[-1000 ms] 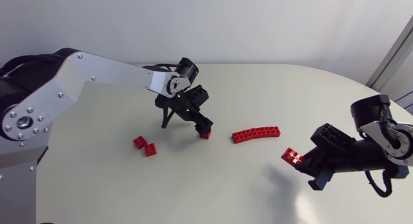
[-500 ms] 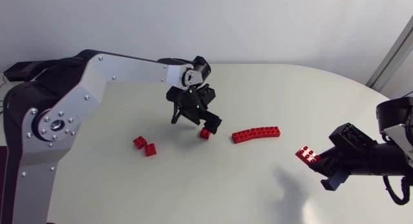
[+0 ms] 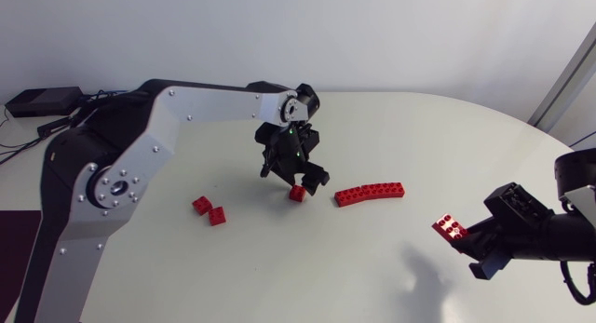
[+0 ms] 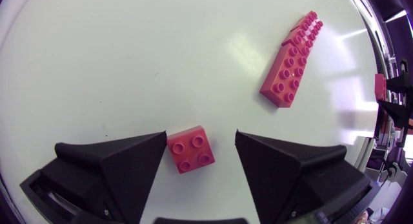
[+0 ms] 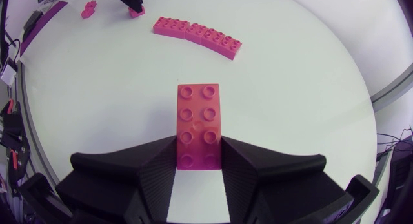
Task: Sort duplo bricks by size, large to the right and small to the left
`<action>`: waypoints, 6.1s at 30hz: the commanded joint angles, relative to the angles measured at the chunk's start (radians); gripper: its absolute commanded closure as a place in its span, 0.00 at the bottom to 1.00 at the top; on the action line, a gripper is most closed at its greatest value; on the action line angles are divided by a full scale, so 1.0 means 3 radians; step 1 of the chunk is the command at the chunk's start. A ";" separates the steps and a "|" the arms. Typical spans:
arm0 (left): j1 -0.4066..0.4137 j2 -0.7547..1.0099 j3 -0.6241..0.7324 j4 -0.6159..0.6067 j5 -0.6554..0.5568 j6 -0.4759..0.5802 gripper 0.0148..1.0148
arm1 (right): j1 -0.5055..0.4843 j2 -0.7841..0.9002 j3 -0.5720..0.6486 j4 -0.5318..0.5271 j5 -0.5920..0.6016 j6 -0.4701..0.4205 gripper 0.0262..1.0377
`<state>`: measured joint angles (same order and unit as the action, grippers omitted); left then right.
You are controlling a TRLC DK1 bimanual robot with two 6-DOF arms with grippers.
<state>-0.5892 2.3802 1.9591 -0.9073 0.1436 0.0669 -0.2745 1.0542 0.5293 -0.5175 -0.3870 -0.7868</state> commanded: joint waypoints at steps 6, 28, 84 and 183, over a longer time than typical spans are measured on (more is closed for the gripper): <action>-0.0005 0.0181 -0.0011 -0.0125 -0.0090 -0.0162 0.71 | -0.0082 -0.0047 -0.0087 -0.0049 -0.0060 -0.0103 0.59; 0.0773 -0.1006 -0.1811 0.0268 -0.0515 0.0324 0.75 | 0.0189 0.0239 0.0307 -0.0029 -0.0172 0.0112 0.04; -0.0547 -0.0259 -0.0471 0.0923 -0.0003 0.0789 0.04 | 0.0378 0.2269 0.1140 0.0390 0.0656 0.0741 0.69; -0.0976 -0.0806 -0.0814 0.0555 0.0559 0.0907 0.02 | 0.1017 0.0950 0.0757 0.0012 0.0324 0.0603 0.03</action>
<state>-0.9024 2.1857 1.7466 -0.7464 0.3004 0.3538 0.0113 1.3434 0.7738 -0.4961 -0.2817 -0.5884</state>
